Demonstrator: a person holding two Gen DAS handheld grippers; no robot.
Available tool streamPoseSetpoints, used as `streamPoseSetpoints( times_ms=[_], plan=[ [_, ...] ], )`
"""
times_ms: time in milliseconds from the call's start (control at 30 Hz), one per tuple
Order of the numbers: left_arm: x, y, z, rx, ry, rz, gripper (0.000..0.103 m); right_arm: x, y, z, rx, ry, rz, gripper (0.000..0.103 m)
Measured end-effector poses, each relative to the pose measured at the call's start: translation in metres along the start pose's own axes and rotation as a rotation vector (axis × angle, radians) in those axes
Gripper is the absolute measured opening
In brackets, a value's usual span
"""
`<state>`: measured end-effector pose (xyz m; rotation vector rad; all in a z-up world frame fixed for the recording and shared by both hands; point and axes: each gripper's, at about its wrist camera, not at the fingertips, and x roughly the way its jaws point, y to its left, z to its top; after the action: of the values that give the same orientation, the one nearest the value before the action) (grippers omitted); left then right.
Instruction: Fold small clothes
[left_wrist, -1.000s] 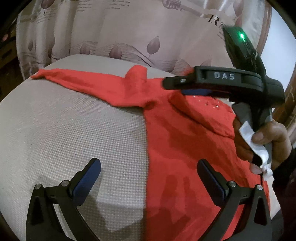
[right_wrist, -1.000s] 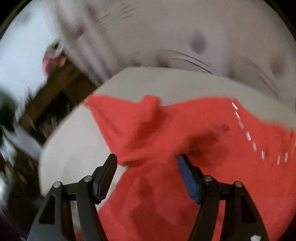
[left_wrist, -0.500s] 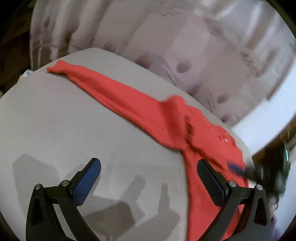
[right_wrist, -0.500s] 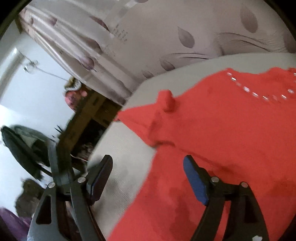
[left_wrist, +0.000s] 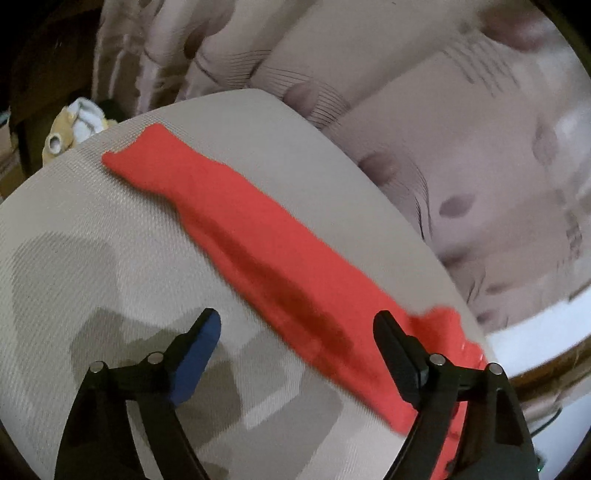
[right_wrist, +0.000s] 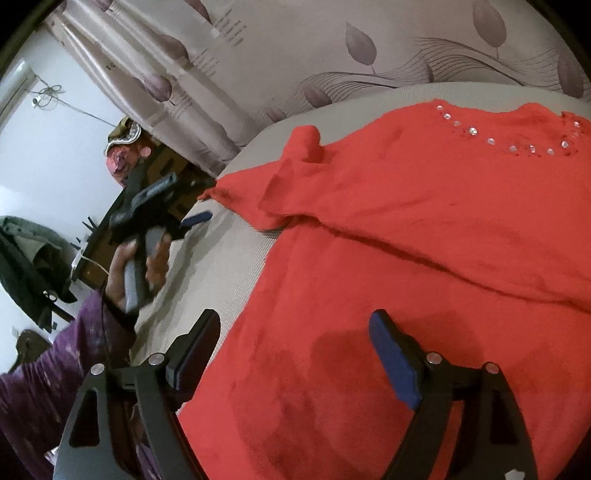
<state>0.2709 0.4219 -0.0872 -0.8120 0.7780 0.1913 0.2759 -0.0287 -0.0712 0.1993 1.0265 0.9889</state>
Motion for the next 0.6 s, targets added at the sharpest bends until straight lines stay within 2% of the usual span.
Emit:
streamPoseSetpoints(
  times_ms=[67, 100, 167, 200, 233, 267, 300, 367, 433, 500, 600],
  plan=[
    [0.008, 0.002, 0.014, -0.016, -0.003, 0.0, 0.083, -0.001, -0.003, -0.001, 0.017, -0.007, 0.011, 0.083],
    [0.01, 0.004, 0.019, -0.031, -0.008, 0.0, 0.079, -0.003, -0.005, -0.001, 0.027, -0.014, 0.019, 0.083],
    [0.016, 0.013, 0.028, -0.083, -0.021, 0.019, 0.043, -0.005, -0.009, -0.002, 0.054, -0.028, 0.035, 0.083],
    [0.021, 0.018, 0.03, -0.103, -0.006, 0.04, 0.006, -0.006, -0.012, -0.003, 0.071, -0.036, 0.046, 0.083],
    [0.026, 0.026, 0.032, -0.136, 0.012, 0.022, 0.006, -0.007, -0.015, -0.003, 0.087, -0.045, 0.055, 0.083],
    [0.025, 0.035, 0.033, -0.179, -0.008, -0.028, 0.006, -0.009, -0.018, -0.003, 0.102, -0.053, 0.064, 0.083],
    [0.025, 0.038, 0.033, -0.199, -0.014, -0.041, 0.006, -0.011, -0.022, -0.003, 0.123, -0.066, 0.074, 0.083],
    [0.016, 0.027, 0.033, -0.149, -0.058, -0.013, 0.006, -0.015, -0.026, -0.003, 0.148, -0.085, 0.078, 0.083],
    [-0.001, 0.016, 0.032, -0.129, -0.123, -0.084, 0.006, -0.018, -0.029, -0.003, 0.167, -0.103, 0.076, 0.083],
    [-0.028, -0.008, 0.033, -0.067, -0.2, -0.095, 0.006, -0.022, -0.03, -0.002, 0.18, -0.119, 0.072, 0.083],
    [-0.065, -0.048, 0.036, 0.035, -0.275, -0.115, 0.006, -0.027, -0.033, -0.002, 0.203, -0.141, 0.076, 0.083]
  ],
)
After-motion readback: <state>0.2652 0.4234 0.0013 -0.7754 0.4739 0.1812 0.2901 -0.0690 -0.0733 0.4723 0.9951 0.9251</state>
